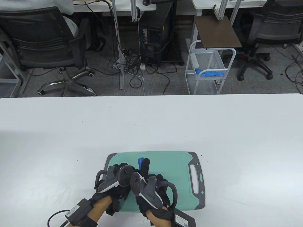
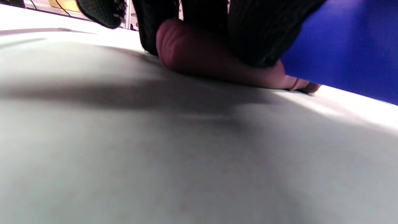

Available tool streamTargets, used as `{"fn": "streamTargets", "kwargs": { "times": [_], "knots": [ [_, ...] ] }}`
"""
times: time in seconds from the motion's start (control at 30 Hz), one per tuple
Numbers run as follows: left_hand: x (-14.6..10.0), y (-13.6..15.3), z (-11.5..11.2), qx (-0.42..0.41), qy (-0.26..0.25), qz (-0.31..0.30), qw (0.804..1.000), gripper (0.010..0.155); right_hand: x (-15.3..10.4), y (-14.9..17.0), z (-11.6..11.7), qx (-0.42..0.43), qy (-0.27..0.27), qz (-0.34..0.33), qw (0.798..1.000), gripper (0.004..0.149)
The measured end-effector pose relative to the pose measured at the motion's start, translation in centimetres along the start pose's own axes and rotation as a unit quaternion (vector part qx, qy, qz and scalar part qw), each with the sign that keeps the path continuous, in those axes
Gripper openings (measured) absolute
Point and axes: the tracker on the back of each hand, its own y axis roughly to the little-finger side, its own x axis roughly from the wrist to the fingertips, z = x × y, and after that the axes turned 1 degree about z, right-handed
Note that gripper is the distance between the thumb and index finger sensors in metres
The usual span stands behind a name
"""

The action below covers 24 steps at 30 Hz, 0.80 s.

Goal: Slice plasticine roll into thin flakes

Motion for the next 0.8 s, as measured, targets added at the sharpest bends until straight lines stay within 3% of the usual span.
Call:
{"fn": "streamTargets", "kwargs": {
  "times": [0.8],
  "knots": [
    [0.00, 0.00, 0.00, 0.000, 0.000, 0.000, 1.000, 0.050, 0.15, -0.19, 0.04, -0.004, 0.005, -0.003, 1.000, 0.085]
  ]
}}
